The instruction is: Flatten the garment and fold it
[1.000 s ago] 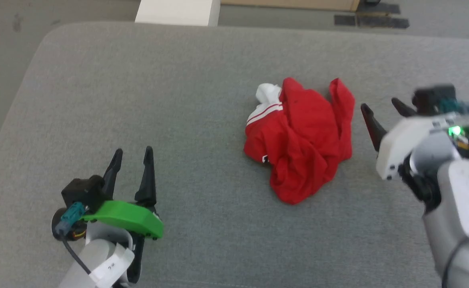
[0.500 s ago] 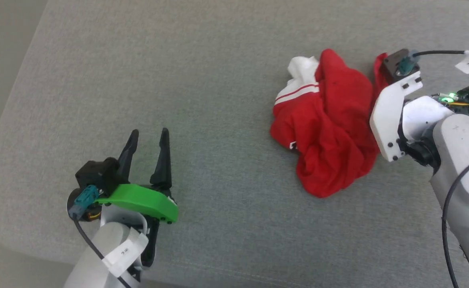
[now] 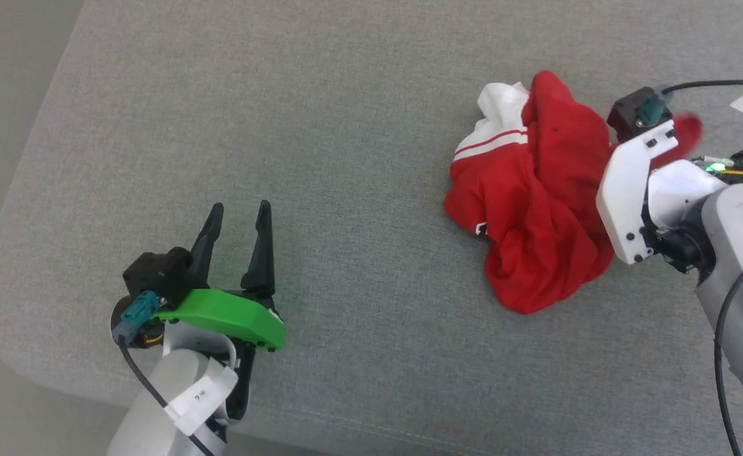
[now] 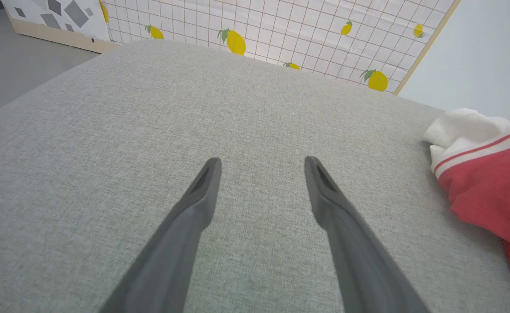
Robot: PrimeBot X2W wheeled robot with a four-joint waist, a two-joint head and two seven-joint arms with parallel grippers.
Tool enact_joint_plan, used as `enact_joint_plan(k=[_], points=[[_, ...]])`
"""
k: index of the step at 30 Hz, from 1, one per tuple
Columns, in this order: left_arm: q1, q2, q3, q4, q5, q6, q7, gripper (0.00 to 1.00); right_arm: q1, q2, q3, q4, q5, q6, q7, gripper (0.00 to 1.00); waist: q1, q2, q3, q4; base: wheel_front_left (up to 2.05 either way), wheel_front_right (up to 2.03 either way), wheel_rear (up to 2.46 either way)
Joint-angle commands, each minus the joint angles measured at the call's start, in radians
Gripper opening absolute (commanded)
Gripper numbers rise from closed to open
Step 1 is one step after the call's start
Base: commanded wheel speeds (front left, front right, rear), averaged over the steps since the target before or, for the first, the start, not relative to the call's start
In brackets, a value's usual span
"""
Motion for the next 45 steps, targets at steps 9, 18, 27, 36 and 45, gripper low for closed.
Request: enact_joint_plan(k=[9,18,27,36,45], points=[[0.026,0.024,0.017,0.015,0.016,-0.012,-0.007,1.0,0.048,0.063,-0.259,-0.03,-0.004,-0.002,-0.22,0.0,-0.0001,0.0,-0.126,-0.087,0.0,0.0,0.0],[0.065,0.035,0.017,0.005,0.002,-0.006,0.005,1.0,0.359,0.151,-0.54,-0.18,-0.047,-0.002,-0.251,0.0,-0.0001,0.0,-0.195,-0.146,0.0,0.0,0.0],[0.087,0.034,0.01,-0.002,-0.013,-0.003,0.015,1.0,0.644,0.306,-0.606,-0.23,-0.039,-0.002,-0.19,0.0,-0.0001,0.0,-0.216,-0.159,0.0,0.0,0.0],[0.115,0.042,0.013,-0.002,-0.029,0.002,0.022,1.0,0.638,0.328,-0.657,-0.32,0.02,-0.002,-0.421,1.0,-0.0001,0.0,-0.25,-0.171,0.0,0.0,0.0],[0.13,0.043,0.011,-0.013,-0.04,0.009,0.025,1.0,0.635,0.329,-0.739,-0.374,0.04,-0.002,-0.714,1.0,-0.0001,0.0,-0.27,-0.176,0.0,0.0,0.0]])
